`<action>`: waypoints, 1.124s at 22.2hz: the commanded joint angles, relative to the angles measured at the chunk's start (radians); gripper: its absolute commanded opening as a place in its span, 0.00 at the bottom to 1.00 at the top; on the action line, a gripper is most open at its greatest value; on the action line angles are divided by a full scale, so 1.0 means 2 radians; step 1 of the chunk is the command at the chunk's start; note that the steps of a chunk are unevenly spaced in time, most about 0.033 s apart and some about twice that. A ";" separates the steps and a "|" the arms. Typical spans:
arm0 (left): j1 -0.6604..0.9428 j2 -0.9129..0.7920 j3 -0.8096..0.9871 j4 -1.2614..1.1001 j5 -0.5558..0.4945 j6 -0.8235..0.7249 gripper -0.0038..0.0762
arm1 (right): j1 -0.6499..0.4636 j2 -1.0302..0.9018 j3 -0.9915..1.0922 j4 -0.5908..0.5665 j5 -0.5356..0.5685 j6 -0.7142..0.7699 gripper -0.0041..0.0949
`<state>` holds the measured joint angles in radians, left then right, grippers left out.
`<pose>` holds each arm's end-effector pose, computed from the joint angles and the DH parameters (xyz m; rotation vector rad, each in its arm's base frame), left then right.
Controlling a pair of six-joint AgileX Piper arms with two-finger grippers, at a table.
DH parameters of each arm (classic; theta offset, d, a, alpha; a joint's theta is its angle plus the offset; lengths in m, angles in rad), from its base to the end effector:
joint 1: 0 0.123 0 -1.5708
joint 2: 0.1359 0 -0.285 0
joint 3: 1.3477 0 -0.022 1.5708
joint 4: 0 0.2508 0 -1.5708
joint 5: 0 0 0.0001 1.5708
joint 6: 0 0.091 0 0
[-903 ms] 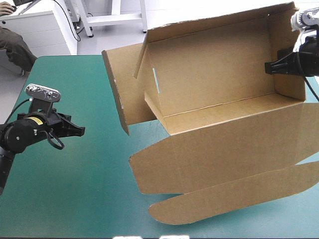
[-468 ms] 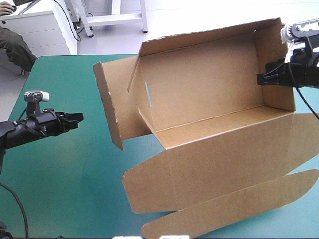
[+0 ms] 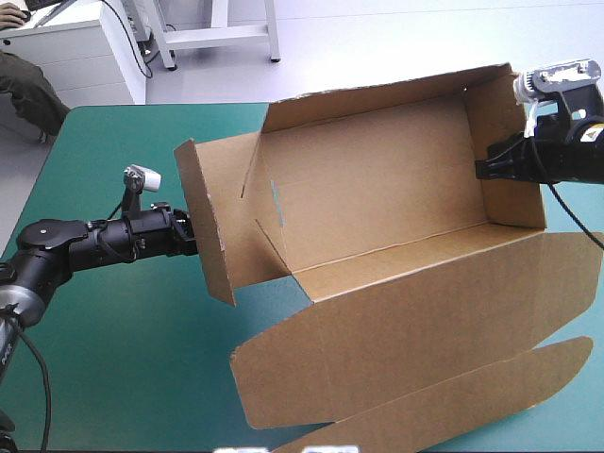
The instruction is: Fold the box
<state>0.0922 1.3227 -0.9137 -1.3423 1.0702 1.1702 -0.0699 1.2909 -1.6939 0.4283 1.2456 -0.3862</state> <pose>0.2547 -0.0546 0.3168 0.4747 2.0229 -1.0634 0.2345 0.0195 0.4869 -0.3965 2.2082 0.2968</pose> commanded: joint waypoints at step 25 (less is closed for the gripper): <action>-0.029 -0.032 -0.088 -0.168 0.115 -0.049 0.94 | 0.070 -0.015 -0.012 -0.056 -0.131 0.070 0.03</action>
<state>0.0549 1.2898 -1.0456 -1.6007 1.1907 1.0847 0.0148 1.2907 -1.6927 0.3673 1.0959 -0.3111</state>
